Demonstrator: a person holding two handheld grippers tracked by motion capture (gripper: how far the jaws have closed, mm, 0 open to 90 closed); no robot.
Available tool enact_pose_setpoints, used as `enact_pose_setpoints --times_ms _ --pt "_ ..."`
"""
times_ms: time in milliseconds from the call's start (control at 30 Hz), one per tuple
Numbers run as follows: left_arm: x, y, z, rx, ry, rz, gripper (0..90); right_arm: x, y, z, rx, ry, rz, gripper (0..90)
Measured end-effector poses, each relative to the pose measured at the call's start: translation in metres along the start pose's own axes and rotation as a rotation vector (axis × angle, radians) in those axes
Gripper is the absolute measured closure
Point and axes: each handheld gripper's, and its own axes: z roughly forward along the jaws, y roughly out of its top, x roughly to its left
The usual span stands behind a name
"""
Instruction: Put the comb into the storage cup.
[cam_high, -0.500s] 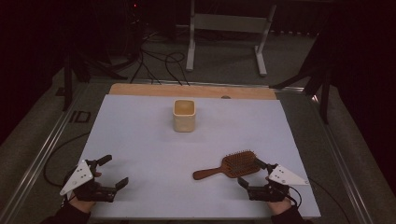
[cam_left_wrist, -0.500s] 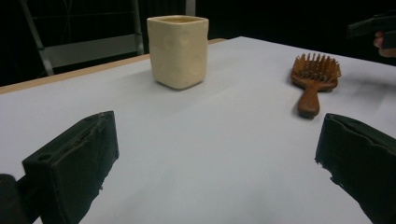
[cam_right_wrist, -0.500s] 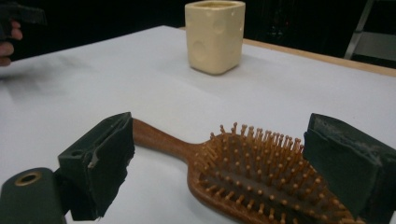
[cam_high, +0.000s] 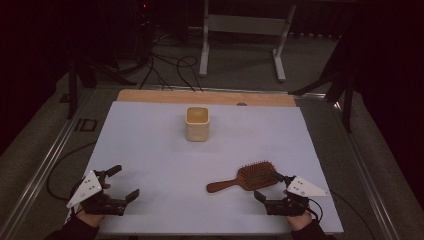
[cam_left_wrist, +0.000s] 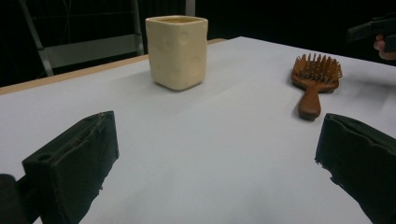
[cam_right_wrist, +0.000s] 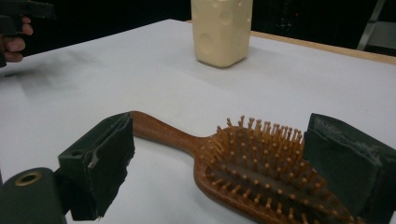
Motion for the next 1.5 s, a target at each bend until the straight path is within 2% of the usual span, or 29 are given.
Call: enact_pose_setpoints --times_ms 167,333,467,567,700,1033,1233,1500 --pt "-0.001 0.0 -0.002 -0.002 -0.007 0.002 0.1 0.005 0.003 0.001 0.016 0.017 -0.016 8.9" --pt "-0.001 -0.001 -0.004 -0.008 -0.013 0.002 0.1 0.01 0.008 0.0 0.007 0.015 -0.024 8.9" --pt "-0.001 -0.001 -0.004 -0.008 -0.017 -0.001 0.1 0.014 0.012 0.0 0.034 0.02 -0.03 8.9" --pt "-0.001 -0.002 -0.003 -0.004 -0.02 -0.003 0.1 0.016 0.015 0.0 0.032 0.021 -0.032 8.9" --pt "-0.001 -0.002 -0.004 -0.005 -0.02 -0.007 0.1 0.019 0.025 -0.004 0.031 0.025 -0.032 8.9" --pt "0.0 -0.002 -0.004 -0.008 -0.019 -0.012 0.1 0.022 0.049 -0.006 0.04 -0.001 -0.06 8.9" --pt "-0.001 -0.002 -0.004 -0.009 -0.022 -0.013 0.1 0.024 0.064 0.0 0.042 -0.002 -0.084 9.1" --pt "-0.001 -0.002 -0.004 -0.006 -0.023 -0.011 0.1 0.027 0.083 0.009 0.04 0.02 -0.101 9.2"
